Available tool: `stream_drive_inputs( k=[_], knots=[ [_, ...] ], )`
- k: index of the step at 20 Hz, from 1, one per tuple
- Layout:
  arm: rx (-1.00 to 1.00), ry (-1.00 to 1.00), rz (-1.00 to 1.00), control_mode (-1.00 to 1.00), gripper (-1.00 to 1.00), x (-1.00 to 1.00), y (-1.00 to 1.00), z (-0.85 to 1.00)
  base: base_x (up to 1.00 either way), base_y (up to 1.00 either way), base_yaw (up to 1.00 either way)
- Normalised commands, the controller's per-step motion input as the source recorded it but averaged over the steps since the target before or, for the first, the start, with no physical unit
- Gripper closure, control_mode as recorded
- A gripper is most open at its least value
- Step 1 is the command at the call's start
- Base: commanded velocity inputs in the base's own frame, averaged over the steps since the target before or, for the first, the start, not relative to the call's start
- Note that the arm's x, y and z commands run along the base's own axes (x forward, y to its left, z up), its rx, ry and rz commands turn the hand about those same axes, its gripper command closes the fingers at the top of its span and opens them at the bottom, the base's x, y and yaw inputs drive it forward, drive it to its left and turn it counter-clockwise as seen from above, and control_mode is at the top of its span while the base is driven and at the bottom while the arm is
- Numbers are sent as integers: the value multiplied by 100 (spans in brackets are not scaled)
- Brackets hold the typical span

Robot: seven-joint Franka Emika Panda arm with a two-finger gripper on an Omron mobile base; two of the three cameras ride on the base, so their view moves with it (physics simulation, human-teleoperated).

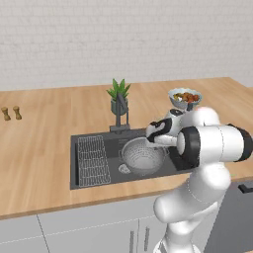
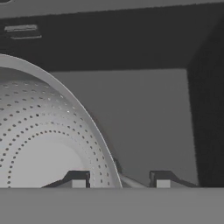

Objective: Put the colander in the sink, put the kiwi, mango, peach in the colander, and turn on the sink faucet and pour water over the colander.

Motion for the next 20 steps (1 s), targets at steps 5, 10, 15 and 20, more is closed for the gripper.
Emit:
stream_drive_inputs(
  k=[5, 10, 15, 20],
  knots=[
    [1, 35, 6, -100, 100, 73, 14, -21, 0, 0, 0],
    [3, 25, 0, -100, 100, 61, 22, -1, 0, 0, 0],
    [5, 4, 0, -100, 100, 34, 3, -25, 0, 0, 0],
    [1, 0, 0, -100, 100, 15, 12, -48, 0, 0, 0]
  ],
)
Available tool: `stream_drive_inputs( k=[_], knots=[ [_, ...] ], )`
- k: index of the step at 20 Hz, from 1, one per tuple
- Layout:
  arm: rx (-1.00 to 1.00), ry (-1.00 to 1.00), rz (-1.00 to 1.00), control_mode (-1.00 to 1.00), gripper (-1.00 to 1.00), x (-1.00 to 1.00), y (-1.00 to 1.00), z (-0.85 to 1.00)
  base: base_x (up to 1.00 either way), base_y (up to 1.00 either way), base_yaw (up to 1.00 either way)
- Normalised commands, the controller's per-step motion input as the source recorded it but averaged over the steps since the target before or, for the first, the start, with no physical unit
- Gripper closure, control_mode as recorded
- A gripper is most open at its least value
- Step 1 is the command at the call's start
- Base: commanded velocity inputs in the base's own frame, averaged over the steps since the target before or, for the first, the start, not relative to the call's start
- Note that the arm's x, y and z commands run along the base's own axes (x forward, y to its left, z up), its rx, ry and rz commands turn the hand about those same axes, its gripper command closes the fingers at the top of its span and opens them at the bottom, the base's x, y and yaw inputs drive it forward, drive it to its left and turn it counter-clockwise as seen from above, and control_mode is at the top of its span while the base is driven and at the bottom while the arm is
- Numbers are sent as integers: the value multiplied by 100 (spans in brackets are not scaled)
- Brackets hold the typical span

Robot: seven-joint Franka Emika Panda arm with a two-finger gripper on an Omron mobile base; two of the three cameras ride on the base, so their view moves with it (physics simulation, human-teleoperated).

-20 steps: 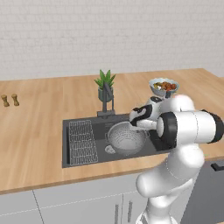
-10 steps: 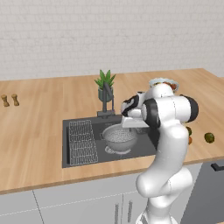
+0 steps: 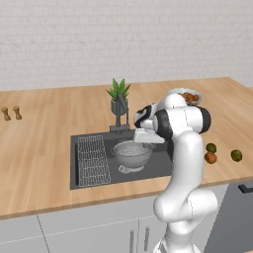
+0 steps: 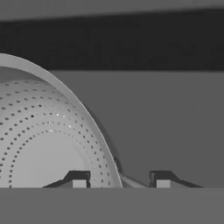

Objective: Put the colander in the sink, put the kiwi, mango, peach in the colander, and turn on the sink faucet and pour water over the colander.

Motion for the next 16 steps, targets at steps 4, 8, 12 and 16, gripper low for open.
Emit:
stream_drive_inputs(
  k=[4, 8, 12, 16],
  knots=[
    [0, 0, 0, -100, 100, 21, 32, -35, 0, 0, 0],
    [0, -1, 0, -100, 100, 12, 11, -44, 0, 0, 0],
    [0, -5, 0, -100, 100, 5, 0, -42, 0, 0, 0],
    [0, -1, -6, -100, 100, 1, 16, -20, 0, 0, 0]
  ],
)
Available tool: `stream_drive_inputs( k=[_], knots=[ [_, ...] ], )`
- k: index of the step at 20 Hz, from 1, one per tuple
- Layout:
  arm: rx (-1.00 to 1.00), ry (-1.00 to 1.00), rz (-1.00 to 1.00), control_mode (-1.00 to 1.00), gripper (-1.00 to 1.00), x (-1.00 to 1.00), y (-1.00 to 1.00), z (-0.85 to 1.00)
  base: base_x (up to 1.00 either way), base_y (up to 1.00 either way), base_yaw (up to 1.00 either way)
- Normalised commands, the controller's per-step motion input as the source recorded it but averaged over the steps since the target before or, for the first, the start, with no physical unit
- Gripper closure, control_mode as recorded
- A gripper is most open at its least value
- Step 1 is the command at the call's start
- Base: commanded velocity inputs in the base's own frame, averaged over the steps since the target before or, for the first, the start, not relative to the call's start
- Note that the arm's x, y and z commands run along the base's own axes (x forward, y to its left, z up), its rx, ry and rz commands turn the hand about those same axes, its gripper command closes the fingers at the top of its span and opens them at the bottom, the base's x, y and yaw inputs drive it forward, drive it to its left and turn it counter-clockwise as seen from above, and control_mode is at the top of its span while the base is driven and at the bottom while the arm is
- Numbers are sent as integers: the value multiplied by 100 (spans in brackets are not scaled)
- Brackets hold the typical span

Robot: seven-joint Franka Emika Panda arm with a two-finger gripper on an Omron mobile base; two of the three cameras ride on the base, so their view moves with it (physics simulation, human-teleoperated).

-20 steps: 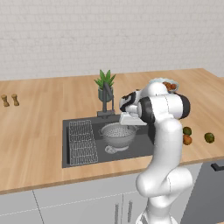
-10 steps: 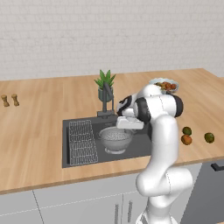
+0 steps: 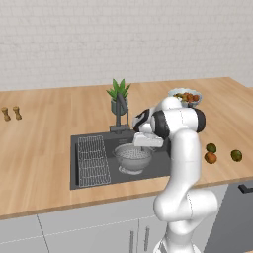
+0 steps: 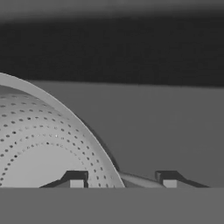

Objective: Put the colander in the sink, put the kiwi, mango, peach in the colander, and turn on the sink faucet and pour water over the colander.

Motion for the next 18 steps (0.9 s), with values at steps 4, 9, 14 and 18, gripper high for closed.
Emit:
stream_drive_inputs(
  k=[4, 9, 14, 18],
  knots=[
    [0, 0, -10, -100, -100, -3, 38, 0, 0, 0, 0],
    [1, -1, -11, -100, -100, -17, 10, 0, 0, 0, 0],
    [5, -11, -5, -100, -100, 0, 0, 0, 0, 0, 0],
    [9, -13, -4, -100, -100, -9, 0, 31, 0, 0, 0]
  ],
)
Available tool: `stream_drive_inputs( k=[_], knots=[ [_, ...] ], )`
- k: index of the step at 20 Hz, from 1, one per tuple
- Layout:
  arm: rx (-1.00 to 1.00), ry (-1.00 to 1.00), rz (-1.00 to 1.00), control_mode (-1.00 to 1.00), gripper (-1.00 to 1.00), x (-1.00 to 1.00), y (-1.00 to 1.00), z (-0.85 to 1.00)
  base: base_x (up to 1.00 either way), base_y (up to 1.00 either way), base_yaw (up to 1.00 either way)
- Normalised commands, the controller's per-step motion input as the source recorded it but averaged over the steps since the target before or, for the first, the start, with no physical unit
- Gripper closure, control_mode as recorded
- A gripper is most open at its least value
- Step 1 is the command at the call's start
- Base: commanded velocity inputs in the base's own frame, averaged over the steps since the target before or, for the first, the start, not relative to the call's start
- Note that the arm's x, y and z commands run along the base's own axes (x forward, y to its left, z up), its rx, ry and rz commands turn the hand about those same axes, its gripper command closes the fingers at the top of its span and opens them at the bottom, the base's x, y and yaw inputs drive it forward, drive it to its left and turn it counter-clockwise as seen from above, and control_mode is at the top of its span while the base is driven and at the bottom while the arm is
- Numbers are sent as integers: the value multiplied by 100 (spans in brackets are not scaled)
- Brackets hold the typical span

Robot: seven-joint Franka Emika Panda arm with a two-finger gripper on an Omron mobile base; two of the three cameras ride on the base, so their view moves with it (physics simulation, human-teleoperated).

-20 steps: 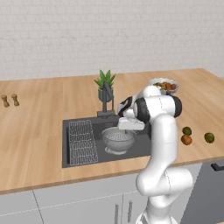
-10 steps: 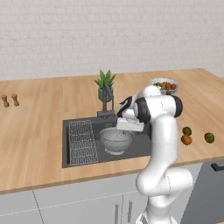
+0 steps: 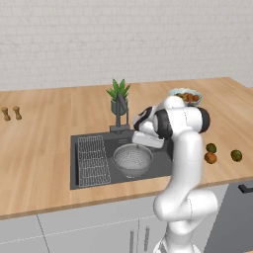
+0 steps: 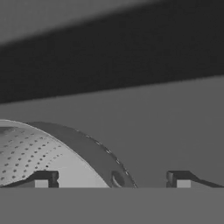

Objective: Put the colander in the sink, put the kiwi, mango, peach in the colander, and turn on the sink faucet and pour water over the colander.

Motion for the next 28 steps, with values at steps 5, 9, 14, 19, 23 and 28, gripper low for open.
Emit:
stream_drive_inputs(
  k=[5, 9, 14, 19, 23, 28],
  knots=[
    [3, -14, -8, -100, -100, -19, 0, 55, 0, 0, 0],
    [0, -19, -7, -100, -100, -56, 0, 74, 0, 0, 0],
    [0, -17, -7, -100, -100, -72, -13, 81, 0, 0, 0],
    [-5, -2, -7, -100, -100, -71, -19, 76, 0, 0, 0],
    [-8, 1, -2, -100, -100, -64, -43, 76, 0, 0, 0],
    [-9, 3, 0, -100, -100, -64, -63, 60, 0, 0, 0]
  ],
)
